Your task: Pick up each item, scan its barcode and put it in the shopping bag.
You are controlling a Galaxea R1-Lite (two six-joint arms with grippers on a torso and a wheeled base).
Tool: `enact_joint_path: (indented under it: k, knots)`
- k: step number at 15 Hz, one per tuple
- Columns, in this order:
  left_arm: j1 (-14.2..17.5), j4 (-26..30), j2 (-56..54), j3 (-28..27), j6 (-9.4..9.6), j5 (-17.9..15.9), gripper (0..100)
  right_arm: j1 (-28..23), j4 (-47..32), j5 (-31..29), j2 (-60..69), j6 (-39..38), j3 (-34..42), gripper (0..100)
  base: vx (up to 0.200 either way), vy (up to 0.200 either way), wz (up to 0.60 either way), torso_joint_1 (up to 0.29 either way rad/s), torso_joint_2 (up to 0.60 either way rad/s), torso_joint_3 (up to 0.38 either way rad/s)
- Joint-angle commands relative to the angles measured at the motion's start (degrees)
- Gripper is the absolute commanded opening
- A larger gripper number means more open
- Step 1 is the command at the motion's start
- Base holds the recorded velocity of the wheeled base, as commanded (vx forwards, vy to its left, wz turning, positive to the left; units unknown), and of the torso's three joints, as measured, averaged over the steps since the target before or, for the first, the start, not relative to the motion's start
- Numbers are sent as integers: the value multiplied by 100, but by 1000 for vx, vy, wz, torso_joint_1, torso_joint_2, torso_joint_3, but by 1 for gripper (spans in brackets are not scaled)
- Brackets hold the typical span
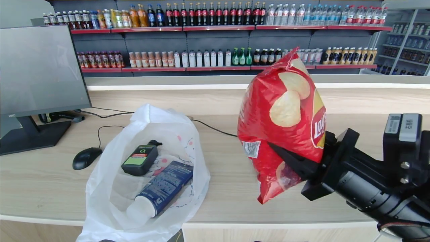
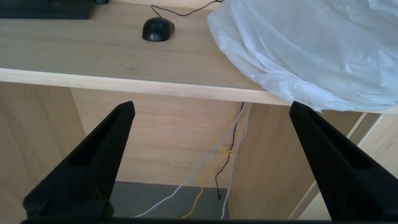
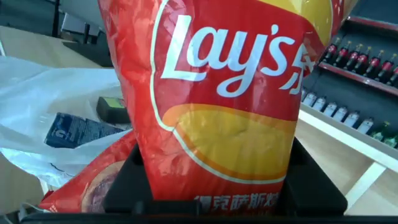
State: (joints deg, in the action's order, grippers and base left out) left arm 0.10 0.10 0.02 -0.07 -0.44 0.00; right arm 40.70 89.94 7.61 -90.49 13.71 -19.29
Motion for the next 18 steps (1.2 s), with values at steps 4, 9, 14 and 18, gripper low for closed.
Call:
enact_joint_path:
  k: [4,9,14,18]
  knots:
    - [-10,-1,-2,-1,0,0,100,60,6,-1358,137,-1371,434,0,0,0,0,0,0,0]
    - [-1,-1,-2,-1,-9,0,100,-203,6,-1367,5,-1732,347,0,-80,0,0,1,1,1]
    - [-1,-1,-2,-1,-9,0,100,-159,6,-1358,216,-1776,320,0,0,200,0,0,0,1]
    - [-1,-1,-2,-1,-26,9,100,-159,6,-1350,708,-1864,637,0,0,200,0,1,-1,4]
